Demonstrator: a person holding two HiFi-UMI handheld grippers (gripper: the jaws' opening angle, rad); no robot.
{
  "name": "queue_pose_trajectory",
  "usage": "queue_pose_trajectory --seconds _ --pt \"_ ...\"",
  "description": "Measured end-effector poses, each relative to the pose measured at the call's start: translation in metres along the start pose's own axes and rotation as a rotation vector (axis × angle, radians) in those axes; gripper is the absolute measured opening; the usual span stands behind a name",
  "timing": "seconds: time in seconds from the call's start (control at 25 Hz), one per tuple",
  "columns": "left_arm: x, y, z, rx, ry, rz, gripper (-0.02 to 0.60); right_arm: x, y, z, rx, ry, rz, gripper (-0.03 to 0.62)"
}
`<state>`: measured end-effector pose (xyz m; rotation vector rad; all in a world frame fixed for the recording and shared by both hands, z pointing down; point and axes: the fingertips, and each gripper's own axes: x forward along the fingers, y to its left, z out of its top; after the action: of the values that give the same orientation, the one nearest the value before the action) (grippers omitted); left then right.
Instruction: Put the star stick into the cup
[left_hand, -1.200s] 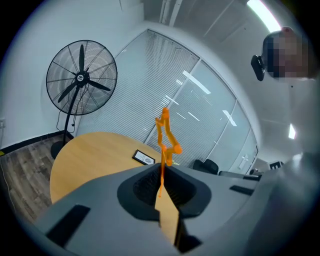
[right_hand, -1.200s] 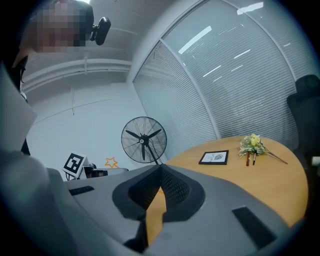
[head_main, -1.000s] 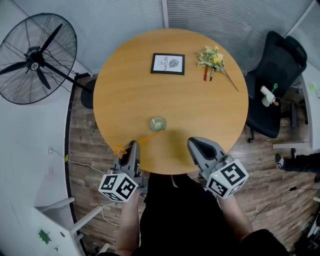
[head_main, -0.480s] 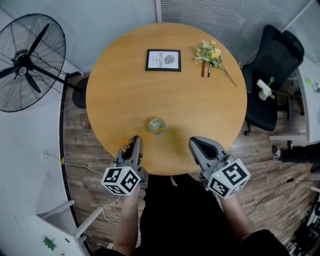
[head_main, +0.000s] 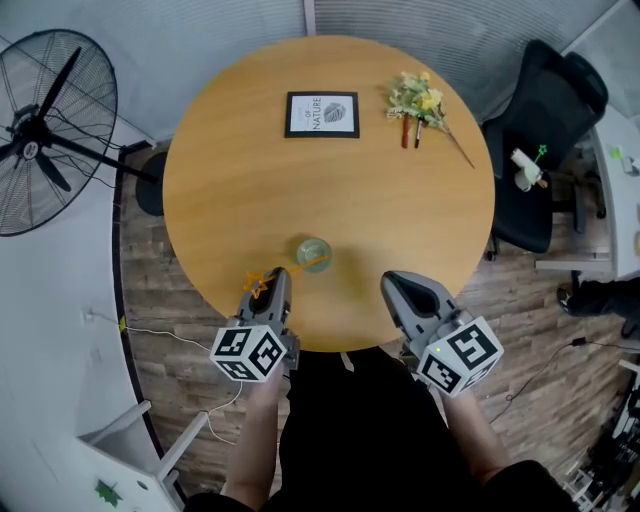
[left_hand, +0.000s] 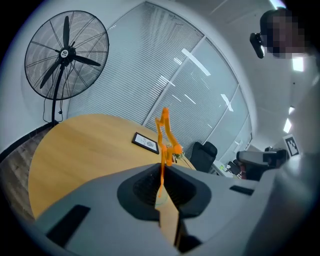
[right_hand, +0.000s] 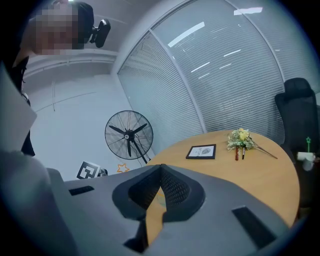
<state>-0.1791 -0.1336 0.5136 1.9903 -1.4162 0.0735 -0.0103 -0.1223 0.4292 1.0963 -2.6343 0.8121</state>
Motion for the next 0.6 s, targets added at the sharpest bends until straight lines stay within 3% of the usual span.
queue_pose_trajectory --seconds 0.6 --pt "0.023 0.012 -0.019 0.002 0.060 0.012 0.014 0.007 -0.007 -0.005 0.017 0.018 -0.020 0.009"
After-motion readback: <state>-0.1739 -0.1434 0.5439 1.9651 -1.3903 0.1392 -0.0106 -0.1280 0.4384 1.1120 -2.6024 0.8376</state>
